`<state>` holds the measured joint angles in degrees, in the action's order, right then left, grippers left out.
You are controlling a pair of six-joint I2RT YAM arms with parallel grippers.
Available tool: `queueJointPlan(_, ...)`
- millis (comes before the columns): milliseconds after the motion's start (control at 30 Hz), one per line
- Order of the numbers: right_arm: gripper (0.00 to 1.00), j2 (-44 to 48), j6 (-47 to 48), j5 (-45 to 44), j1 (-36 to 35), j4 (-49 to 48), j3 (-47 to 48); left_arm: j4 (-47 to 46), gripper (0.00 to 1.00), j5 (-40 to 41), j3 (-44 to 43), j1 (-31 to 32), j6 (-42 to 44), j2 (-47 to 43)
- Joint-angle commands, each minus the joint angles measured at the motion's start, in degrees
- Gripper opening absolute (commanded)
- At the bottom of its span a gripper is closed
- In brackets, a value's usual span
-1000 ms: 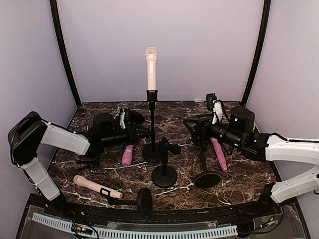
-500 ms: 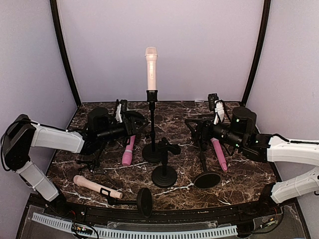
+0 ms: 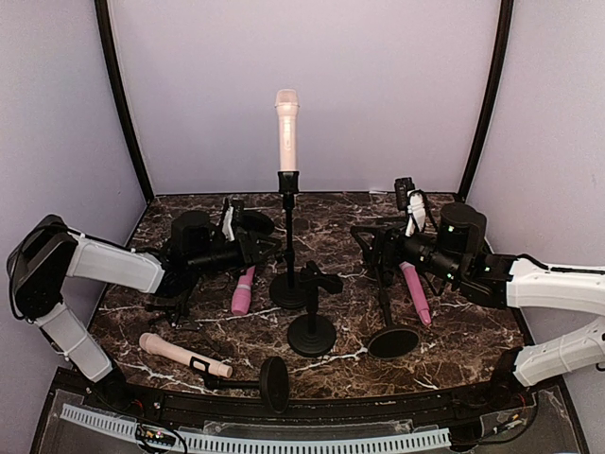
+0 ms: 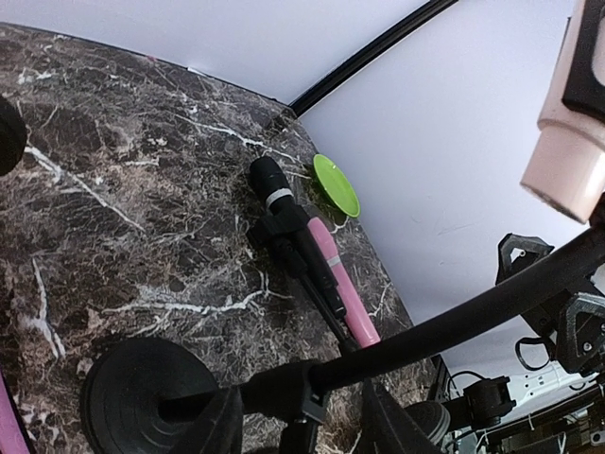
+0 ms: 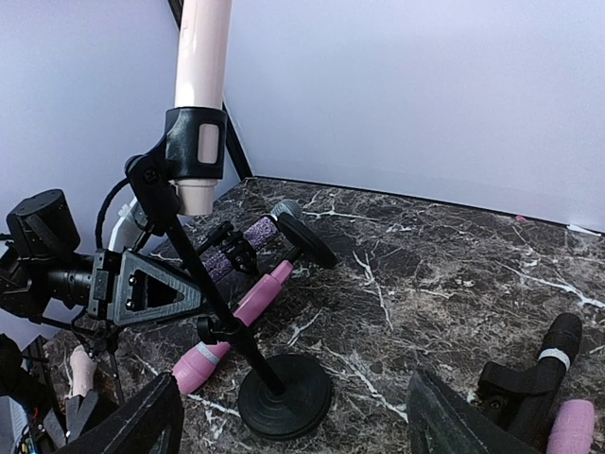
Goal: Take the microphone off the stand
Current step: Unscrew the knob on the microphone stand.
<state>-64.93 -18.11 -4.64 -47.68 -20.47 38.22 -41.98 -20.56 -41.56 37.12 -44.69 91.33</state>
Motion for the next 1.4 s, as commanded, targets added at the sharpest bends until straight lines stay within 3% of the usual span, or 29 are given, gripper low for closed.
queueJointPlan(0, 0.83, 0.55, -0.33, -0.71, 0.13, -1.15, -0.18, -2.32, 0.43, -1.13, 2.33, 0.13, -2.16, 0.36)
queueJointPlan(400, 0.83, 0.24, -0.18, -0.62, 0.13, -1.15, 0.02, -3.96, 0.31, -1.44, 2.84, 1.09, -3.85, 1.59)
queueJointPlan(800, 0.83, 0.43, -0.01, -1.06, 0.13, -0.58, -0.16, -4.46, 0.07, -1.61, 3.24, 1.10, -6.93, 2.21)
queueJointPlan(1033, 0.83, 0.55, -0.14, -1.38, 0.13, -0.55, -0.32, -5.21, 0.03, -2.62, 3.57, 1.07, -10.39, 2.38)
queueJointPlan(1133, 0.83, 0.50, -0.13, -1.42, 0.13, -0.62, -0.42, -4.82, 0.08, -2.50, 3.59, 1.07, -10.06, 2.10)
queueJointPlan(1367, 0.83, 1.15, 0.11, -1.57, 0.13, -0.42, -0.68, 0.46, 0.46, 0.39, 1.25, 1.06, -0.22, -2.98)
